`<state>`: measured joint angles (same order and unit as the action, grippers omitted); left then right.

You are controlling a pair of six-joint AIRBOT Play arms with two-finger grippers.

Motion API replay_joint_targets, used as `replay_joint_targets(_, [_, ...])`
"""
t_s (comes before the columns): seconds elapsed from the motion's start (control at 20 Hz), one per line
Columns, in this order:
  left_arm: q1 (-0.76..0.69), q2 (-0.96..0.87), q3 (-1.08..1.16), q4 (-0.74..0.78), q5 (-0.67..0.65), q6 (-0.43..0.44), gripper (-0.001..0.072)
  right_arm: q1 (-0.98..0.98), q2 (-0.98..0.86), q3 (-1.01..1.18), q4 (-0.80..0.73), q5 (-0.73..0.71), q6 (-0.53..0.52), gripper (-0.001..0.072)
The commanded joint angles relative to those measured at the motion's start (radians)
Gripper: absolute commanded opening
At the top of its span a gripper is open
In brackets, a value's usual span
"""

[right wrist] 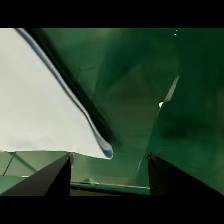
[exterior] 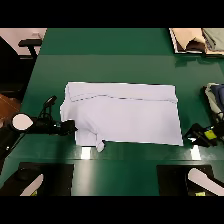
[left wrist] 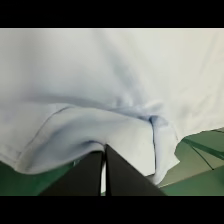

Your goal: Fold the shirts.

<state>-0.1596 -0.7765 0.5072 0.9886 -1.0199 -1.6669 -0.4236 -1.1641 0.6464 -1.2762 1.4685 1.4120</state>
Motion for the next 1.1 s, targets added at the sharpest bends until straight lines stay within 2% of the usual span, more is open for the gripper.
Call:
replay_joint_targets(0.0, [-0.001,0.0,0.004,-0.001,0.018,-0.001,0.0021,0.044,-0.037,-0.081,0.083,-0.071,-0.031,0.0427])
replay_joint_targets(0.05, [-0.001,0.0,0.004,-0.001,0.016,0.0,0.0021,0.077,-0.037,-0.08,0.089,-0.095,-0.031,0.0426])
replay_joint_targets(0.1, [-0.001,0.0,0.004,-0.001,0.016,0.0,0.0021,0.11,-0.028,-0.079,0.088,-0.121,-0.031,0.0367])
replay_joint_targets(0.15, [-0.001,0.0,0.004,0.0,0.015,0.0,0.0021,0.136,-0.013,-0.08,0.088,-0.145,-0.031,0.0245])
replay_joint_targets(0.3, [-0.001,0.001,0.007,0.0,-0.028,0.027,0.0019,0.182,0.066,-0.079,0.07,-0.167,-0.031,0.002])
replay_joint_targets(0.5, [-0.001,0.098,0.033,0.09,-0.177,-0.001,0.0017,0.185,0.212,-0.079,-0.018,-0.076,-0.031,0.002])
replay_joint_targets(0.6, [-0.001,0.197,0.033,0.145,-0.32,-0.037,0.0018,0.185,0.297,-0.079,-0.095,0.015,-0.031,0.002])
replay_joint_targets(0.75, [-0.001,0.298,0.041,0.126,-0.508,-0.042,0.0018,0.185,0.426,-0.079,-0.169,0.116,-0.03,0.002])
replay_joint_targets(0.85, [-0.001,0.305,0.078,0.134,-0.504,-0.061,0.0018,0.185,0.484,-0.057,-0.166,0.135,-0.029,0.0019])
replay_joint_targets(1.05, [0.0,0.201,0.174,0.19,-0.309,-0.031,0.0018,0.186,0.456,0.09,-0.152,0.095,-0.02,0.0018])
